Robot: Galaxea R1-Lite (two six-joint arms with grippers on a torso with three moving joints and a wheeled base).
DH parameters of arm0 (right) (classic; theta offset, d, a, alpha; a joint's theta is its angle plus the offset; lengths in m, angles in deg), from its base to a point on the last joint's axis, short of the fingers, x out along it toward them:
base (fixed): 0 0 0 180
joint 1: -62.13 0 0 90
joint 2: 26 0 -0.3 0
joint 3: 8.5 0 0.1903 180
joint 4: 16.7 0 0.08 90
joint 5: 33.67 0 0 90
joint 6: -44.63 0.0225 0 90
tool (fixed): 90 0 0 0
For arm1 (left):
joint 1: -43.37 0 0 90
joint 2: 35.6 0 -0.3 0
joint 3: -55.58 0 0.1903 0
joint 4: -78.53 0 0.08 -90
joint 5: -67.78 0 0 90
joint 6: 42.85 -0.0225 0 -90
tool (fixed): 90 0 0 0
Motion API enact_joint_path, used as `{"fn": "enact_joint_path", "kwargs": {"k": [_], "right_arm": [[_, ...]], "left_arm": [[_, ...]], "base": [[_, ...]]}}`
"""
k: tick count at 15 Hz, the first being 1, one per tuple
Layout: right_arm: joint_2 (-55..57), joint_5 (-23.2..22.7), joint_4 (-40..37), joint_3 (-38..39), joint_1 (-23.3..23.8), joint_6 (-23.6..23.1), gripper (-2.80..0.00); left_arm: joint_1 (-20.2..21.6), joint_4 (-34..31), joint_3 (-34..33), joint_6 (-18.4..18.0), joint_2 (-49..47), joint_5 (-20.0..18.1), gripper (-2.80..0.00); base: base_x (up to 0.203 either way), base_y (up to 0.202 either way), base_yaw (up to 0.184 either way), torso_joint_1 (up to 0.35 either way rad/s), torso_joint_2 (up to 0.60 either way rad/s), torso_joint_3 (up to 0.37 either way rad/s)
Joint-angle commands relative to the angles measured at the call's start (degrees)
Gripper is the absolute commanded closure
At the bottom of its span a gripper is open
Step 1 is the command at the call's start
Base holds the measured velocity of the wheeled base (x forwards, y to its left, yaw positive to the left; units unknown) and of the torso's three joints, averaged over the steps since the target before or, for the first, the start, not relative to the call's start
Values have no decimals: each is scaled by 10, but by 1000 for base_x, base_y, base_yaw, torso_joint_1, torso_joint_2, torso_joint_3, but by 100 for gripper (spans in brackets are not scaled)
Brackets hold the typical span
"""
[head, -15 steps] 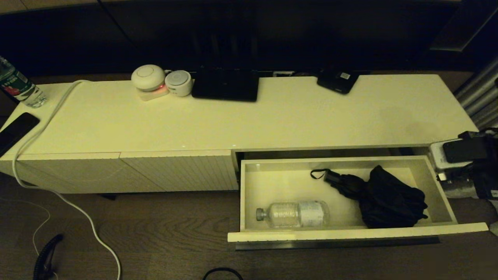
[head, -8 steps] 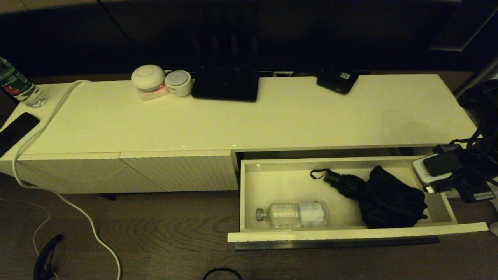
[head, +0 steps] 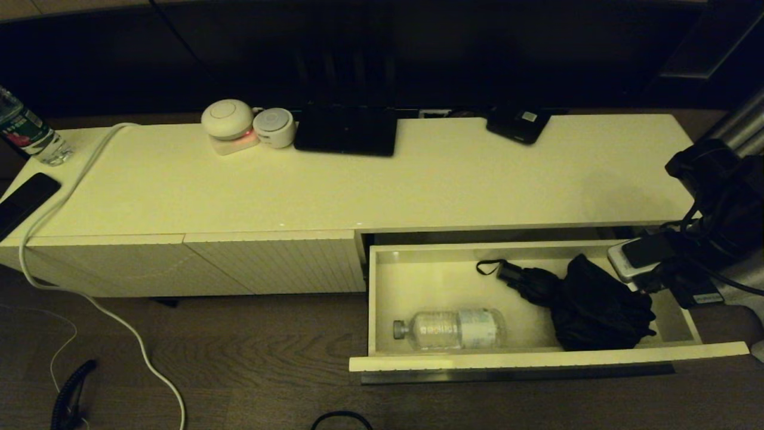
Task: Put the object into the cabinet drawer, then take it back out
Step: Take the umbrella out of the drawer and put it on the table
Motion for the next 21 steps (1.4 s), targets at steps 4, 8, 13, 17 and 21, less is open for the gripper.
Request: {"fn": "enact_joint_path", "kwargs": {"k": [4, 8, 13, 17, 21], "right_arm": [[14, -8, -2, -1, 9, -5, -280], [35, -15, -1, -7, 17, -4, -280], [53, -17, -2, -18, 17, -4, -280], [72, -18, -2, -33, 22, -4, -280], [86, -21, -1, -42, 23, 0, -280]], "left_arm": [[0, 0, 0, 0, 1, 0, 0], [0, 0, -1, 0, 1, 0, 0], [0, 0, -1, 0, 0, 0, 0], [0, 0, -1, 0, 1, 0, 0], [0, 0, -1, 0, 1, 0, 0]], "base": [[0, 0, 0, 0, 0, 0], [0, 0, 0, 0, 0, 0], [0, 0, 0, 0, 0, 0], [0, 0, 0, 0, 0, 0], [0, 0, 0, 0, 0, 0]]}}
